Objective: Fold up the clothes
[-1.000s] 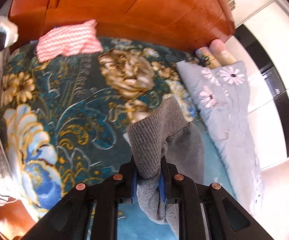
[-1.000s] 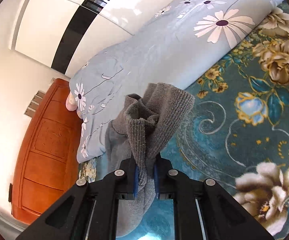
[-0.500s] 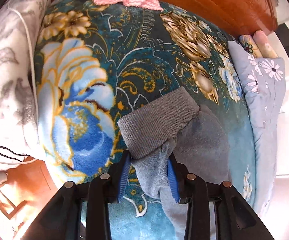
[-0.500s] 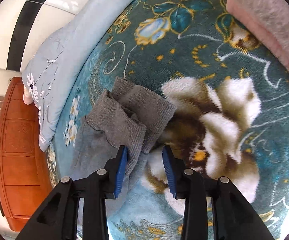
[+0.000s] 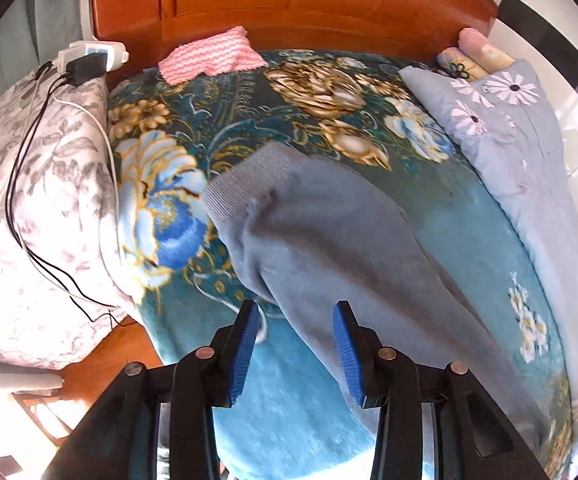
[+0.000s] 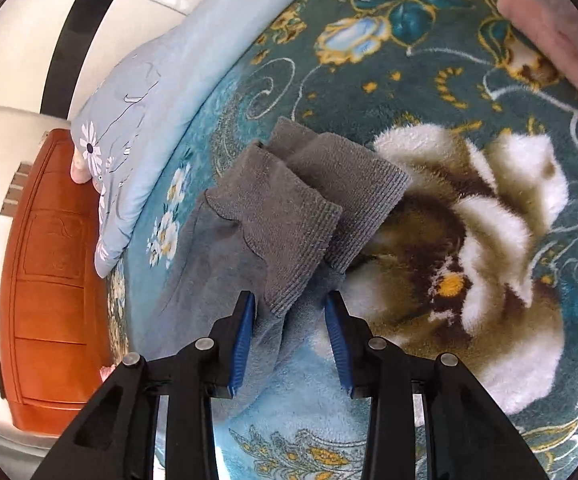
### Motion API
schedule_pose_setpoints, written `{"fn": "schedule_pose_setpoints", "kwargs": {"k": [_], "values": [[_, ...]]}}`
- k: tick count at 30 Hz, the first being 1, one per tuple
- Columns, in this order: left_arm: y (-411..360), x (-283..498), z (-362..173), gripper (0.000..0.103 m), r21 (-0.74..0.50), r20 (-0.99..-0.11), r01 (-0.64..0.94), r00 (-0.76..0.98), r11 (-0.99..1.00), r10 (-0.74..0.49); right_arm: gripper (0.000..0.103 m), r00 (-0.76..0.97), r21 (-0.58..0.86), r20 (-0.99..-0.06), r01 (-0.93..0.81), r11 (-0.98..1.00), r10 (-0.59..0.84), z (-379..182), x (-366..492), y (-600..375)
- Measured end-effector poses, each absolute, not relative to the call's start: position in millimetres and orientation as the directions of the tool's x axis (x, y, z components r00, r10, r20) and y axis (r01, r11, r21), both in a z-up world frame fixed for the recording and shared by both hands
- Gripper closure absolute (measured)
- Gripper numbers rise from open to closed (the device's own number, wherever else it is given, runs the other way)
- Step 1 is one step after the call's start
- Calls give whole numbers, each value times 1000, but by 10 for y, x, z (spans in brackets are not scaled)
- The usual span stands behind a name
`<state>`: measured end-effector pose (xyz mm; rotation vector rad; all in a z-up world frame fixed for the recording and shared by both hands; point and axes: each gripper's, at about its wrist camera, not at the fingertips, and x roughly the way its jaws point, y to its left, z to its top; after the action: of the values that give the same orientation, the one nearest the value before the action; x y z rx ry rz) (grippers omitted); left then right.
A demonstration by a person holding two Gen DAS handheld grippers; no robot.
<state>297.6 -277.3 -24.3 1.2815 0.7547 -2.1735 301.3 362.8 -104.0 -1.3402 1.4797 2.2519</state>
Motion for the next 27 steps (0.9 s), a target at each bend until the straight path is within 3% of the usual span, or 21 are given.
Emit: {"fn": "schedule_pose_setpoints", "kwargs": {"k": [8,19,27], "values": [[-1727,3029,-426,61,-364,-876,577,-480,-731,56,66,-643,704,-684,-458,-543,-344,-842,3106,3560],[-355,2607,-611,60,-295,-925,274,-321,-915,202,66,-684,751,-639,-454,-480,-352,-962,3082,3653],[-182,2707,-763,60,-284,-938,229,-267,-931,220,66,-706,743,-643,-483,-463,-296,-1009,3082,3834]]}}
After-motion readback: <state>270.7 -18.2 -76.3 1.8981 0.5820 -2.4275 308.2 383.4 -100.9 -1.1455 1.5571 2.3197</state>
